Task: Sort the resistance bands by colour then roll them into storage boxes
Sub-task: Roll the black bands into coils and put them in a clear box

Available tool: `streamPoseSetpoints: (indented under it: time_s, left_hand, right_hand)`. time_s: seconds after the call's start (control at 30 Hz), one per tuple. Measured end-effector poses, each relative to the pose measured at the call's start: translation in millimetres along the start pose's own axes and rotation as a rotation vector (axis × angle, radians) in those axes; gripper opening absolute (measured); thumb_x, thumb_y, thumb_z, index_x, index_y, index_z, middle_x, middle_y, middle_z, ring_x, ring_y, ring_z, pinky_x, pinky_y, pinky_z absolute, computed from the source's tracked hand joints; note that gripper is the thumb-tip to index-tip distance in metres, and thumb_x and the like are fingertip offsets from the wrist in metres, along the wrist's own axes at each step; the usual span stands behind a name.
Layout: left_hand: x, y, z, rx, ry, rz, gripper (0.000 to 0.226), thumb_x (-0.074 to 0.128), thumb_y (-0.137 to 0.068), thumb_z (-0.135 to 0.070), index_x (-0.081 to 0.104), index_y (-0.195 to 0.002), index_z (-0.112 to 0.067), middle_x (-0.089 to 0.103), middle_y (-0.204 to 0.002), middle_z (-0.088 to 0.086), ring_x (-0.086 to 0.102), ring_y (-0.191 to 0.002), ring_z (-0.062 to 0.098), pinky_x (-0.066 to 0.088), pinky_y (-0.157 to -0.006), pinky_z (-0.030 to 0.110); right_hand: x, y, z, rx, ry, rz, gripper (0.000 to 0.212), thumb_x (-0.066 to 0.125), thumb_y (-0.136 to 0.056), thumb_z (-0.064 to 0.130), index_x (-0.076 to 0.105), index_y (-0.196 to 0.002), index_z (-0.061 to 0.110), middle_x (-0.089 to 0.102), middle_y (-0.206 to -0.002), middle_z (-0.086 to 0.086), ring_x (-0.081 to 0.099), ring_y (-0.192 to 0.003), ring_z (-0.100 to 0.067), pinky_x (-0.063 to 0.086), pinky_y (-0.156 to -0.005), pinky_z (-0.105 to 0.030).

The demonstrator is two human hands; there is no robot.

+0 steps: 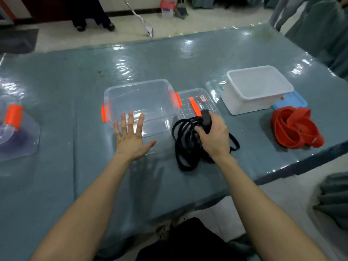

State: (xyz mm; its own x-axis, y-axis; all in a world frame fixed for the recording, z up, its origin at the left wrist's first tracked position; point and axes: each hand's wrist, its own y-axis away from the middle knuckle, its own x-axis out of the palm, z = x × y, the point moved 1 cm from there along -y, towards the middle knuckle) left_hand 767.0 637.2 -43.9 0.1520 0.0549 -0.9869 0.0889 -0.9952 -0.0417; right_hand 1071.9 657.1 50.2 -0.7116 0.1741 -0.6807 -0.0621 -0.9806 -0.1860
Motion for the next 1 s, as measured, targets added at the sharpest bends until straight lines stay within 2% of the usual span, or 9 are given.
streamPoseSetpoints:
  time_s: [0.13, 0.3, 0.47, 0.57, 0.67, 0.73, 0.8, 0.9, 1.0]
  left_hand:
    - [-24.1, -3.5, 7.2, -0.004, 0.167, 0.095, 0.098, 0.061, -0.098, -0.064, 0.003, -0.172, -0.037, -0.008, -0.181, 0.004, -0.020, -0.165, 0.028, -0.021, -0.129, 0.055]
    - [-104.5, 26.2, 1.9, -0.125, 0.896, -0.114, 0.044, 0.060, -0.107, -0.014, 0.061, -0.150, -0.025, 0.061, -0.153, -0.008, 0.049, -0.147, 0.005, 0.033, -0.129, 0.045]
    - [-196.4, 68.5, -16.3, 0.047, 1.301, -0.177, 0.064, 0.061, -0.102, -0.036, 0.040, -0.162, -0.029, 0.053, -0.161, -0.006, 0.044, -0.153, 0.006, 0.034, -0.127, 0.039]
    - [-231.3, 94.6, -15.6, 0.167, 1.282, -0.238, 0.069, 0.063, -0.101, -0.033, 0.029, -0.162, -0.035, 0.055, -0.157, -0.013, 0.043, -0.153, 0.005, 0.041, -0.121, 0.030]
    - [-229.8, 110.5, -0.6, -0.033, 1.216, -0.395, 0.036, 0.062, -0.109, -0.016, 0.056, -0.145, -0.021, 0.075, -0.104, -0.014, 0.070, -0.097, -0.002, 0.052, -0.086, 0.015]
    - [-216.9, 122.0, 23.5, -0.168, 1.182, -0.470, 0.018, 0.057, -0.112, -0.019, 0.071, -0.123, -0.011, 0.068, -0.078, -0.004, 0.066, -0.073, 0.011, 0.055, -0.080, 0.029]
    - [-205.6, 135.0, 50.1, -0.244, 1.111, -0.470, 0.020, 0.058, -0.111, -0.025, 0.074, -0.108, -0.013, 0.062, -0.071, 0.001, 0.061, -0.068, 0.018, 0.053, -0.076, 0.037]
    - [-194.5, 153.5, 84.9, -0.347, 0.993, -0.414, 0.010, 0.070, -0.105, -0.014, 0.076, -0.098, -0.018, 0.064, -0.067, -0.004, 0.059, -0.063, 0.013, 0.051, -0.071, 0.027]
    - [-188.8, 163.2, 104.5, -0.389, 0.938, -0.336, 0.011, 0.085, -0.092, -0.015, 0.078, -0.090, -0.023, 0.069, -0.070, 0.000, 0.060, -0.066, 0.016, 0.051, -0.074, 0.033]
  right_hand:
    - [-45.2, -15.8, 56.2, -0.142, -0.044, -0.015, 0.033, 0.082, -0.090, 0.024, 0.070, -0.120, 0.017, 0.070, -0.107, 0.002, 0.063, -0.100, -0.020, 0.052, -0.092, -0.038]
    - [-98.4, -20.4, 150.3, -0.344, -0.099, 0.144, 0.039, 0.078, -0.089, 0.015, 0.075, -0.127, 0.026, 0.075, -0.103, 0.012, 0.068, -0.099, -0.011, 0.055, -0.095, -0.033]
    - [-116.9, -14.9, 244.5, -0.639, -0.156, 0.390, 0.033, 0.077, -0.092, 0.010, 0.076, -0.123, 0.022, 0.078, -0.107, 0.007, 0.071, -0.102, -0.009, 0.056, -0.098, -0.034]
    - [-105.8, -8.0, 284.1, -0.735, -0.262, 0.534, 0.029, 0.079, -0.094, 0.008, 0.075, -0.121, 0.019, 0.077, -0.106, 0.007, 0.072, -0.098, -0.001, 0.058, -0.086, -0.018]
    - [-72.1, -3.0, 295.3, -0.742, -0.278, 0.610, 0.025, 0.083, -0.090, 0.011, 0.076, -0.114, 0.013, 0.078, -0.104, -0.002, 0.075, -0.099, -0.012, 0.061, -0.092, -0.034]
    - [-38.5, -2.7, 284.2, -0.720, -0.263, 0.647, 0.021, 0.082, -0.090, 0.008, 0.077, -0.110, 0.010, 0.079, -0.101, -0.006, 0.076, -0.098, -0.022, 0.059, -0.094, -0.045]
    - [-4.2, -2.9, 265.2, -0.668, -0.174, 0.667, 0.024, 0.080, -0.090, 0.004, 0.077, -0.112, 0.012, 0.078, -0.098, -0.003, 0.075, -0.093, -0.022, 0.059, -0.092, -0.046]
    - [37.3, -6.3, 224.1, -0.554, 0.003, 0.715, 0.034, 0.084, -0.089, 0.009, 0.075, -0.121, 0.015, 0.071, -0.097, 0.003, 0.067, -0.082, -0.017, 0.061, -0.085, -0.043]
    - [69.8, -6.0, 186.4, -0.502, 0.141, 0.781, 0.050, 0.090, -0.085, 0.019, 0.071, -0.131, 0.013, 0.070, -0.105, 0.000, 0.066, -0.094, -0.021, 0.057, -0.090, -0.037]
